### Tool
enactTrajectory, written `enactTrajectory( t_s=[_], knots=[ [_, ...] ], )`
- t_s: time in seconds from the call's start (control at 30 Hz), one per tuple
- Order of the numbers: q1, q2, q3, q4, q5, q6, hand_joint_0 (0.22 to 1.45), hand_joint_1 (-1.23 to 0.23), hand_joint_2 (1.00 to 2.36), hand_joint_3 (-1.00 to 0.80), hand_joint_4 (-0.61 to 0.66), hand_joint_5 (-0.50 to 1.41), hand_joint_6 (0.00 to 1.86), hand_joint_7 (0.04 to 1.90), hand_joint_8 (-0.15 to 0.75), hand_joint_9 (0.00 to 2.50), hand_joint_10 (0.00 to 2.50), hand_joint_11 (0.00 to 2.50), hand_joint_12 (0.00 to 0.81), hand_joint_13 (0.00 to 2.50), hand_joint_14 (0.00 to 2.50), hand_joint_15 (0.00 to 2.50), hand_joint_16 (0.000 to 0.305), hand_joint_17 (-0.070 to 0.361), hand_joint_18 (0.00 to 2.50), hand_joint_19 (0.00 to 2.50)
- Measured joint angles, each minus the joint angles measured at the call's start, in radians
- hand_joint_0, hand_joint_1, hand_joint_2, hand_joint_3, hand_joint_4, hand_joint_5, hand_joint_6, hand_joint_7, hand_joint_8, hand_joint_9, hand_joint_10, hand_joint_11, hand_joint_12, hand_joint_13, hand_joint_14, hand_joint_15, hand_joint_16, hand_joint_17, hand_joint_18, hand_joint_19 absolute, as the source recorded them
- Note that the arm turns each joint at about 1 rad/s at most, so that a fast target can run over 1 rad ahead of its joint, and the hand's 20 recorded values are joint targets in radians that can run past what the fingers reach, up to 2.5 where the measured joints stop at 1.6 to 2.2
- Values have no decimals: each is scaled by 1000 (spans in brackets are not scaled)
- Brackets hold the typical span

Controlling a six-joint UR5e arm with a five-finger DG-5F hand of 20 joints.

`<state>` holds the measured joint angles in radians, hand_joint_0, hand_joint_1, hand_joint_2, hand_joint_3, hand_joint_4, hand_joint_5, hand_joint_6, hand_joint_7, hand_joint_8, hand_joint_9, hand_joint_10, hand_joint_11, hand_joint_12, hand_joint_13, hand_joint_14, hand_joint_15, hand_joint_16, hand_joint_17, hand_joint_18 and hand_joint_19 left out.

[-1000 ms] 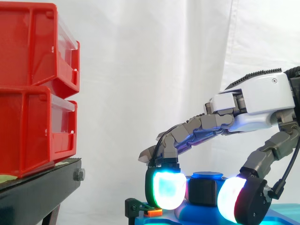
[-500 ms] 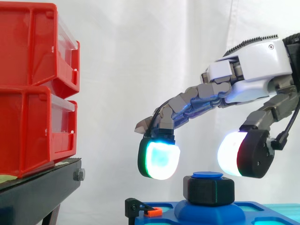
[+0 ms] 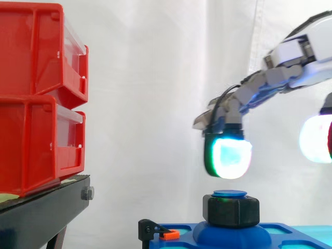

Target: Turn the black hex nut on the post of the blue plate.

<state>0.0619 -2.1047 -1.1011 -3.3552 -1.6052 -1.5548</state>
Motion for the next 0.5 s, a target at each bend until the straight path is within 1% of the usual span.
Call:
enactTrajectory(
  t_s=[0.07, 0.17, 0.2, 0.27, 0.3, 0.37, 0.4, 0.47, 0.5],
  knots=[
    [3, 43, -57, 37, 10, 21, 434, -484, 1000, -500, 115, -246, 502, 740, 216, 99, 0, 0, 364, 39, 0, 24, 60, 136, 0, 122],
    [6, 94, -123, 96, 21, 63, 434, -482, 1000, -500, 114, -245, 502, 732, 213, 97, 0, 0, 363, 24, 0, 16, 61, 136, 0, 112],
    [7, 116, -154, 125, 24, 88, 434, -481, 1000, -500, 114, -244, 502, 730, 213, 97, 0, 0, 362, 22, 0, 17, 61, 136, 0, 107],
    [8, 146, -201, 171, 26, 130, 434, -479, 1000, -500, 118, -242, 502, 728, 212, 95, 0, 0, 364, 17, 0, 16, 61, 136, 0, 101],
    [8, 164, -233, 197, 27, 157, 433, -479, 1000, -500, 121, -239, 502, 720, 211, 92, 0, 0, 363, 14, 0, 14, 61, 136, 0, 109],
    [8, 191, -290, 228, 29, 192, 435, -476, 1000, -500, 121, -237, 502, 719, 209, 89, 0, 0, 362, 13, 1, 18, 60, 136, 0, 103],
    [8, 201, -312, 235, 30, 203, 435, -474, 1000, -500, 120, -236, 502, 717, 208, 89, 0, 0, 362, 12, 0, 18, 60, 136, 0, 103],
    [8, 222, -350, 244, 34, 218, 435, -474, 1000, -500, 122, -234, 502, 718, 207, 87, 0, 0, 362, 9, 2, 11, 60, 136, 0, 102],
    [8, 228, -360, 246, 36, 222, 435, -474, 1000, -500, 124, -234, 502, 715, 207, 88, 0, 0, 363, 10, 0, 9, 60, 136, 0, 102]
  ],
)
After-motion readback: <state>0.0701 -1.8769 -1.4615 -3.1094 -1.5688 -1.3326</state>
